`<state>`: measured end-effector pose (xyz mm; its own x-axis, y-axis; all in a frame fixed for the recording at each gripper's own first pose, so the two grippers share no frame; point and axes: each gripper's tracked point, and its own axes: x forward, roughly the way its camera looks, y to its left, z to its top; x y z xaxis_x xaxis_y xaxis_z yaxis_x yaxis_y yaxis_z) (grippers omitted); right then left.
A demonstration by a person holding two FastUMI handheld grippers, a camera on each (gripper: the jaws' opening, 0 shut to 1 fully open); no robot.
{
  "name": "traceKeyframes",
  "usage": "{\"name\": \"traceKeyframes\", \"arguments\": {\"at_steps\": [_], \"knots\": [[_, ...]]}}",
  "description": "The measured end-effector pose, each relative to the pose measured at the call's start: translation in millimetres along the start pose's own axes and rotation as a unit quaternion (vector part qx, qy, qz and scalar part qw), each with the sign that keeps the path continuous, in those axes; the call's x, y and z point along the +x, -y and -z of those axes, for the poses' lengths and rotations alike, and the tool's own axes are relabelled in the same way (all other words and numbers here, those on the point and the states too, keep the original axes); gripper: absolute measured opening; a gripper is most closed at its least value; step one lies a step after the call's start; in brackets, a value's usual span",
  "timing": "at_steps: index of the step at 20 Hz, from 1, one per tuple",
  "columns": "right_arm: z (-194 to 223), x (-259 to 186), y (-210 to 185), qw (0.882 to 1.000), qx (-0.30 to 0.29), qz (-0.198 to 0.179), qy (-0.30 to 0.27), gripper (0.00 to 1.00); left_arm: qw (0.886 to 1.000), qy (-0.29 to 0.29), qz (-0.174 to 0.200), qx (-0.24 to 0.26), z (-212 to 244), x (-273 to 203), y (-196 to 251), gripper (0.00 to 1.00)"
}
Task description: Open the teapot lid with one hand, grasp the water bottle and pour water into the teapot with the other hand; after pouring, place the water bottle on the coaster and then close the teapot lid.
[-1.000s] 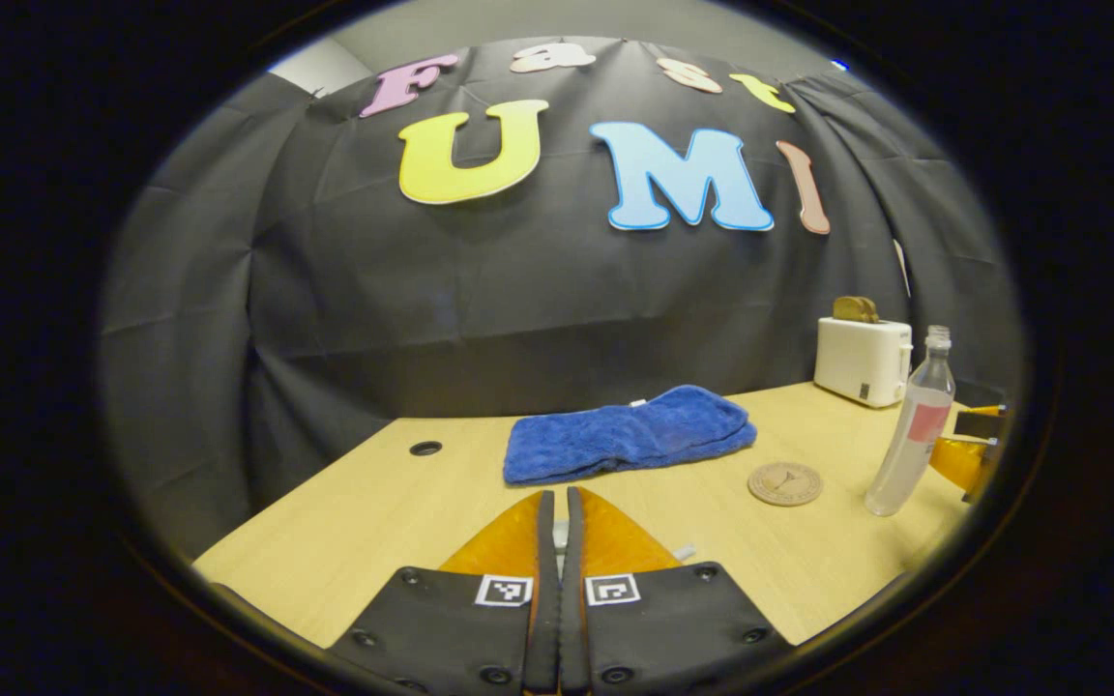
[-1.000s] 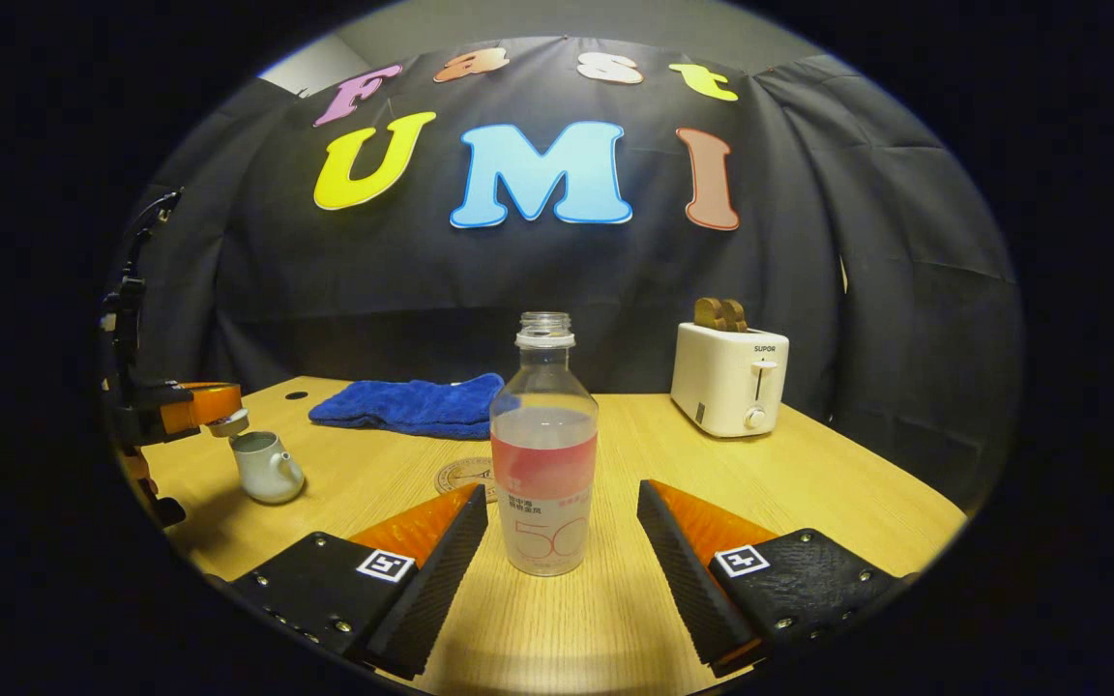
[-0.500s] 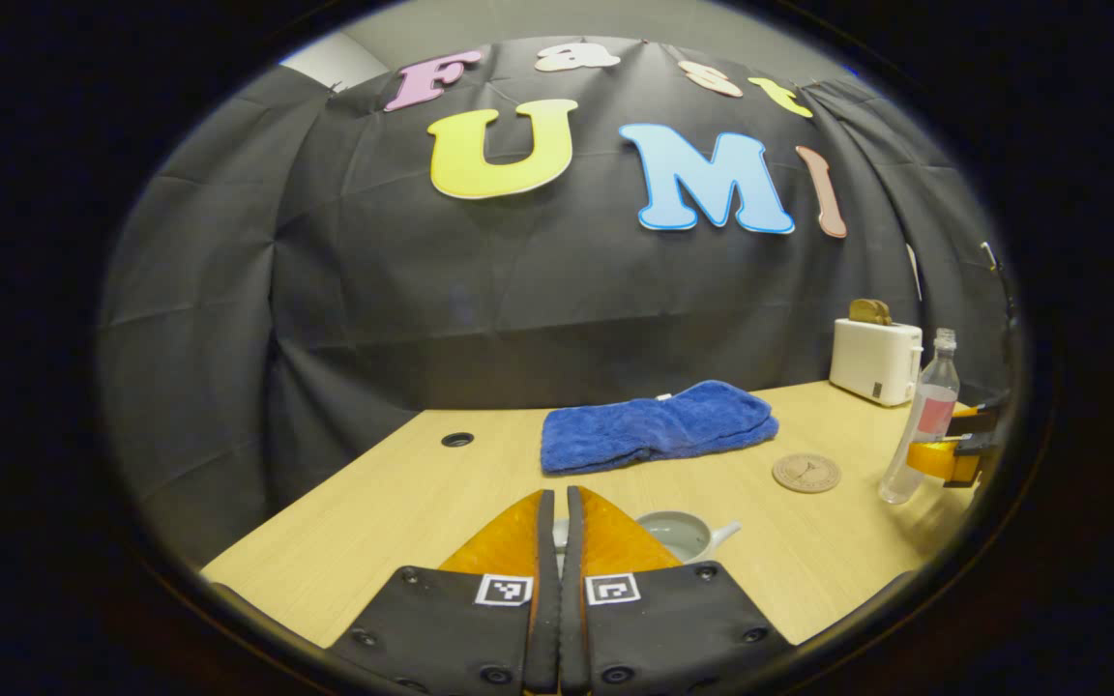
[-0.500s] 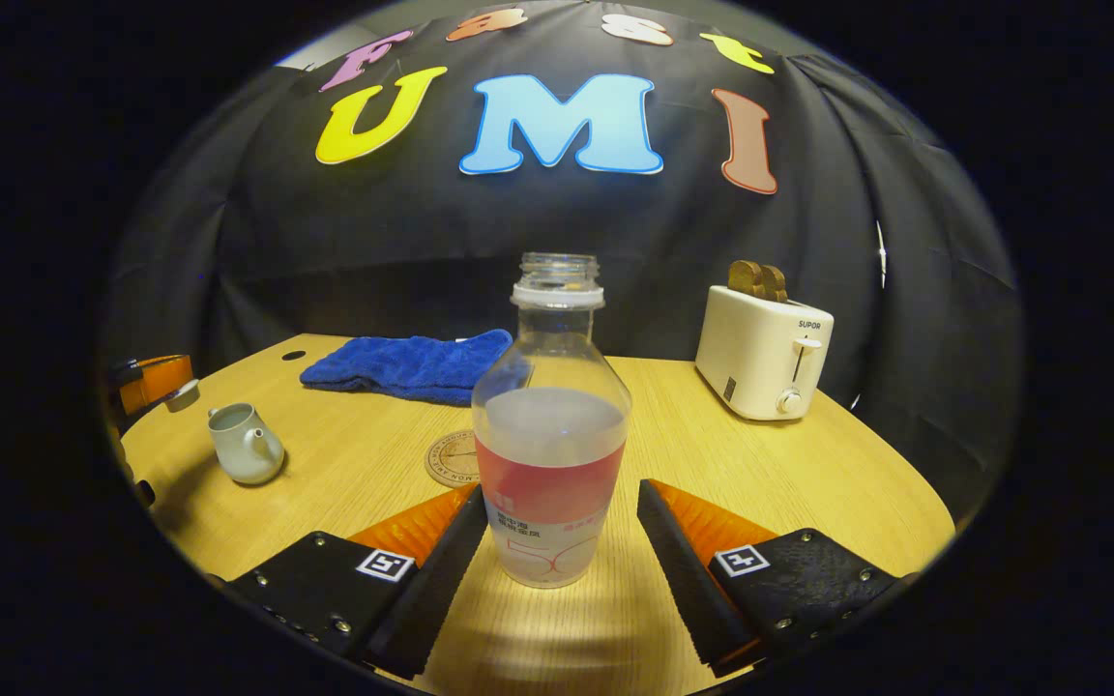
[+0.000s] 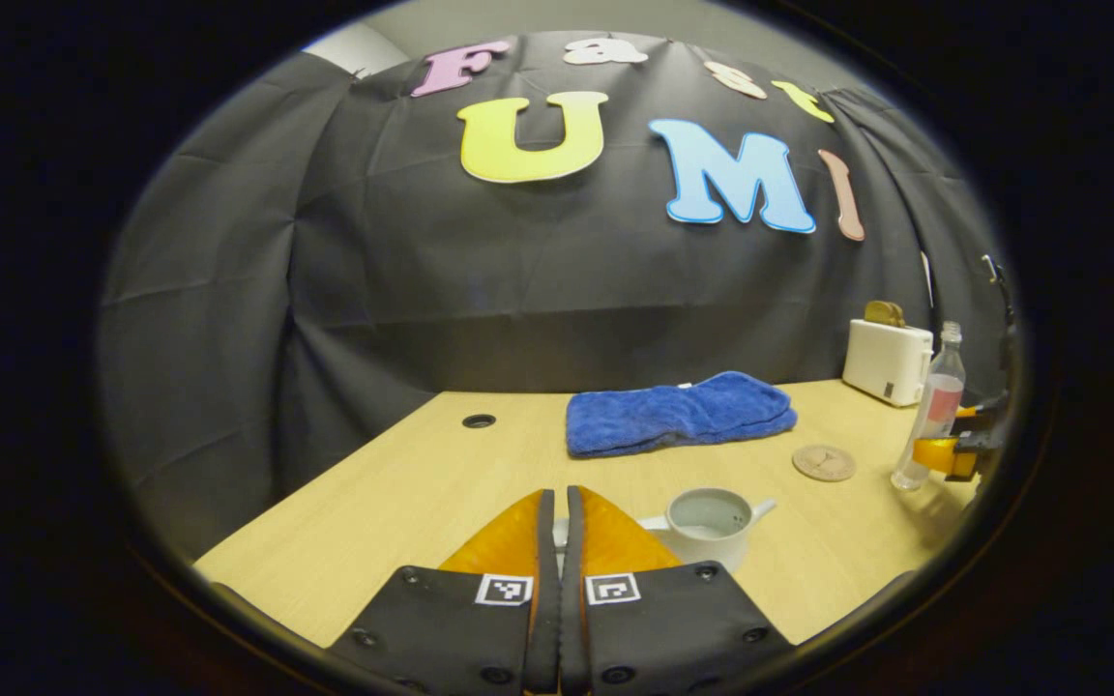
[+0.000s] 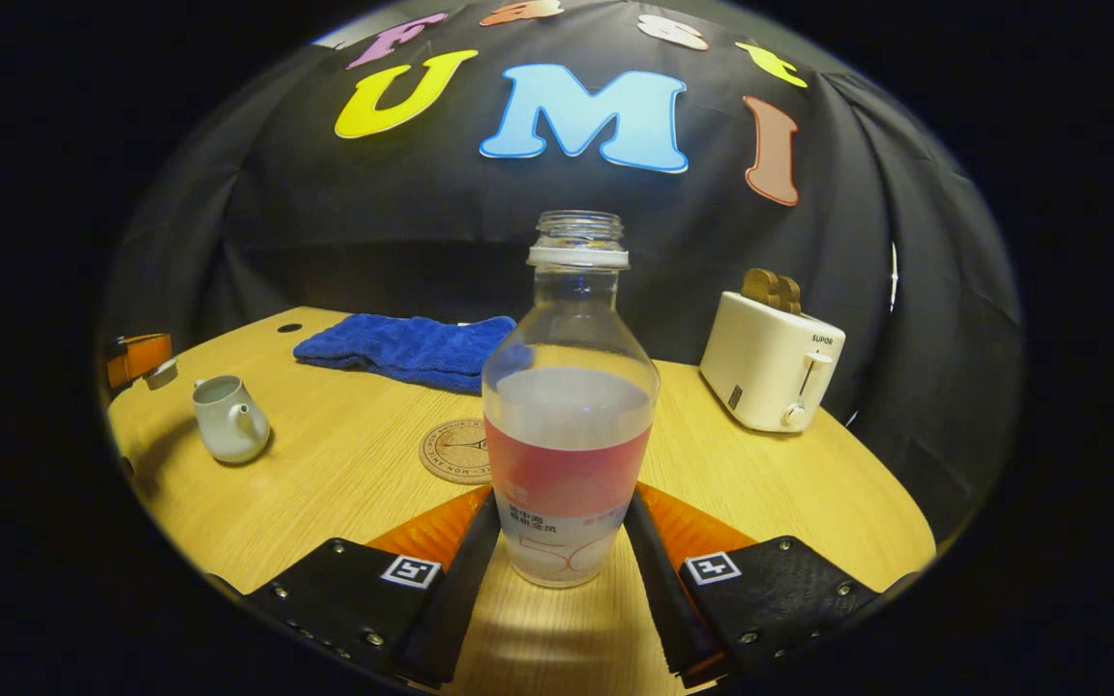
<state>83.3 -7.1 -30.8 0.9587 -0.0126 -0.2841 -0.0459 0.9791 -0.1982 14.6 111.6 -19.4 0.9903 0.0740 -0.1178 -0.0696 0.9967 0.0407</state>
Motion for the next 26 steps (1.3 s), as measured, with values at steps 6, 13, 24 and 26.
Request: {"name": "traceKeyframes", "arguments": {"at_steps": [6, 13, 24, 26], "knots": [[-52, 6, -18, 0.987, -0.152, 0.021, 0.036, 0.77, 1.0, 0.001, -0.002, -0.008, 3, -7, -12, 0.06], [-78, 21, -69, 0.962, -0.268, -0.001, 0.043, 0.77, 1.0, -0.001, -0.014, -0.008, 8, -19, -34, 0.06], [-78, 37, -122, 0.88, -0.472, -0.005, 0.046, 0.77, 1.0, -0.008, -0.023, -0.017, 15, -22, -50, 0.06], [-79, 39, -127, 0.864, -0.501, 0.0, 0.049, 0.77, 1.0, -0.009, -0.024, -0.017, 17, -23, -51, 0.06]]}}
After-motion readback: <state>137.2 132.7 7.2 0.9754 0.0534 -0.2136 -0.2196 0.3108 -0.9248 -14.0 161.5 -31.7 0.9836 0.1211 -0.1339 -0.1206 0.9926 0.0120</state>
